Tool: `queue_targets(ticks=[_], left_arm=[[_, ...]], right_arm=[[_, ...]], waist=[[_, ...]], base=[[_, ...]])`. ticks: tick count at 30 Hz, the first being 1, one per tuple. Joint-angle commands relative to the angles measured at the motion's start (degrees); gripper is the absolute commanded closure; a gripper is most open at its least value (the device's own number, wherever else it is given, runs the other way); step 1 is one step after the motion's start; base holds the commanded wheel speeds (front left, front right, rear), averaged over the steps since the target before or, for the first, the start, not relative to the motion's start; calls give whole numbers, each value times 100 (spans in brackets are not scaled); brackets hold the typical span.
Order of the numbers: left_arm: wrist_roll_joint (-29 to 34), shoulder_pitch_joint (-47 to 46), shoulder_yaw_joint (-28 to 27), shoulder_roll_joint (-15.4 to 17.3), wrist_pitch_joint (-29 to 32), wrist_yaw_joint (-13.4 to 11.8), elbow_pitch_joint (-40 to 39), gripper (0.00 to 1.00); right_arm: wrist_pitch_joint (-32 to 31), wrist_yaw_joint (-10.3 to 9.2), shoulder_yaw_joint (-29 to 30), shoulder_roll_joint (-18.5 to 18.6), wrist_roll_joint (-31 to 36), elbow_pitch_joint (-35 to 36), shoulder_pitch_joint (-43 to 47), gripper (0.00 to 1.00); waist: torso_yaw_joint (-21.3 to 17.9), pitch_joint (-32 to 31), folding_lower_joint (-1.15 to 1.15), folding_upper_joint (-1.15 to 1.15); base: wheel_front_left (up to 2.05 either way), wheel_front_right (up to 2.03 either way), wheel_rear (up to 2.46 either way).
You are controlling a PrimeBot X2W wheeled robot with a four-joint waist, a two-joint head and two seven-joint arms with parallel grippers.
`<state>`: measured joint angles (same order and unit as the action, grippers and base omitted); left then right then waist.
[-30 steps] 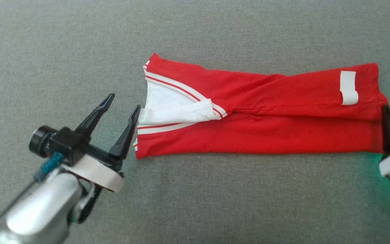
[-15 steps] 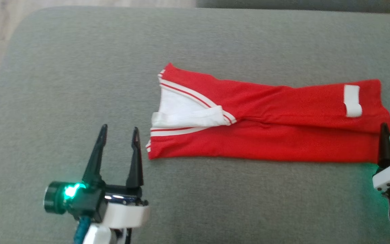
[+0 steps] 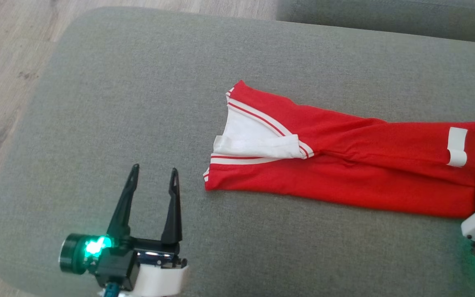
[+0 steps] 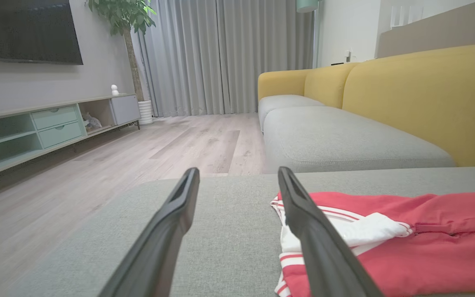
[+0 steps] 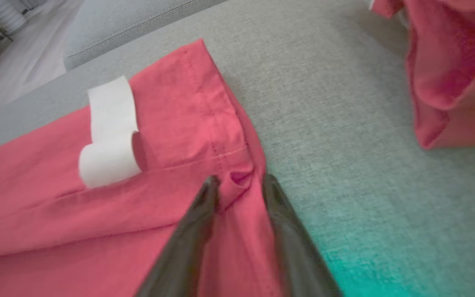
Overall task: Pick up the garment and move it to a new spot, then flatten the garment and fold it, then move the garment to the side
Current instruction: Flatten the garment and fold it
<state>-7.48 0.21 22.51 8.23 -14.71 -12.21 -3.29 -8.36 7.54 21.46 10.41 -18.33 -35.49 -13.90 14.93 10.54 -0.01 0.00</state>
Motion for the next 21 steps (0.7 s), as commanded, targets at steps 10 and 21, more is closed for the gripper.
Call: queue_targets(ticks=[10, 21], left_arm=[[292, -17, -539, -133, -29, 336, -186, 0], [405, 32, -745, -209, -29, 570, -123, 0]], right_arm=[[224, -5, -95, 494, -105, 699, 66, 100], [-536, -5, -925, -41, -1002, 3202, -193, 100]], waist=[[-395, -112, 1, 0], [-588, -246, 1, 0]], base=[[0, 0, 0], [0, 0, 0]])
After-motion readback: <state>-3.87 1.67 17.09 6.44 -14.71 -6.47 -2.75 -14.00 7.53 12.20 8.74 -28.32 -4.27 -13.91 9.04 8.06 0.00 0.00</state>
